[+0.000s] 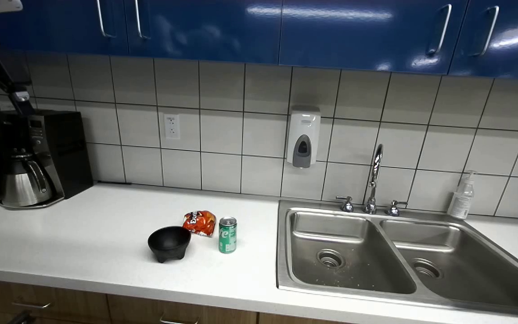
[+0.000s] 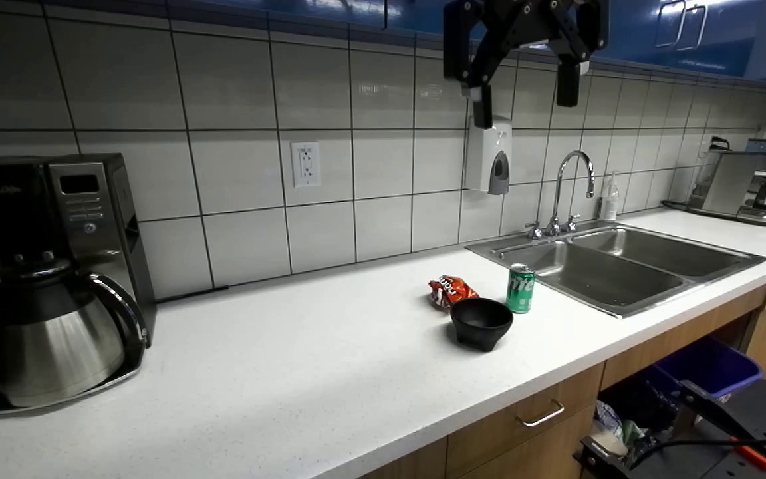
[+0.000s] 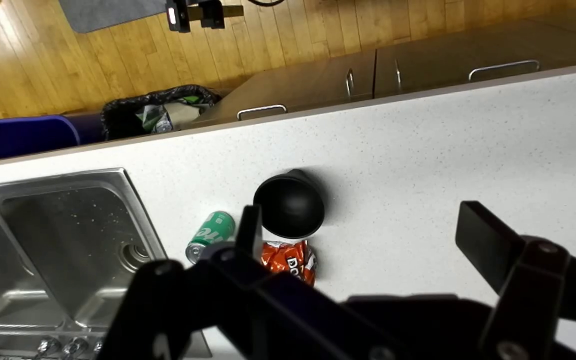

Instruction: Put the can in the bowl

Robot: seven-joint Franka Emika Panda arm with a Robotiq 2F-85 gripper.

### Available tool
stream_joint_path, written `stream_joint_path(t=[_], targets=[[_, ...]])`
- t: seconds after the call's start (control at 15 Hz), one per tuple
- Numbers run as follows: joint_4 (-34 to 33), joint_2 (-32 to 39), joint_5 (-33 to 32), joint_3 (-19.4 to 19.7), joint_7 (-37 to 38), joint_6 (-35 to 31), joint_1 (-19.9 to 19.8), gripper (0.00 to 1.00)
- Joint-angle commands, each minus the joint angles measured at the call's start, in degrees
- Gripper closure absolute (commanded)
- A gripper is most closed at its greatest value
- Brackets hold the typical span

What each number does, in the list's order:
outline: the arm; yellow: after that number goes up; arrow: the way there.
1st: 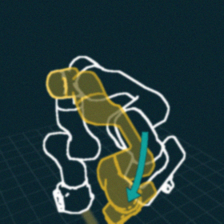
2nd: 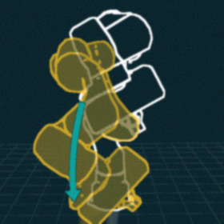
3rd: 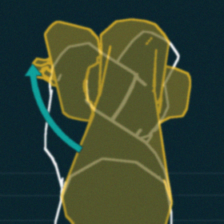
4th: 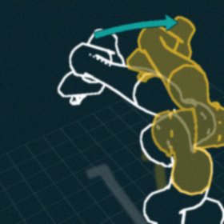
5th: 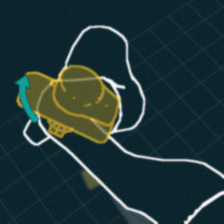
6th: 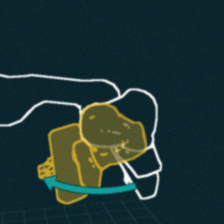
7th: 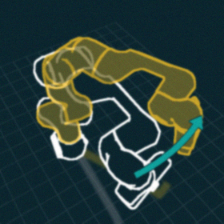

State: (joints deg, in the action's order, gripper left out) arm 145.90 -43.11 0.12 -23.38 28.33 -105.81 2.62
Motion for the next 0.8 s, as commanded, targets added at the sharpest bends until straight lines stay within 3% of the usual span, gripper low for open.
stream_joint_path(t=[0.0, 0.73], targets=[[0.2, 1.0, -1.0, 1.9, -0.4, -0.7, 0.8, 0.0], [2.2, 4.3, -2.0, 13.8, -10.0, -3.7, -1.4, 0.0]])
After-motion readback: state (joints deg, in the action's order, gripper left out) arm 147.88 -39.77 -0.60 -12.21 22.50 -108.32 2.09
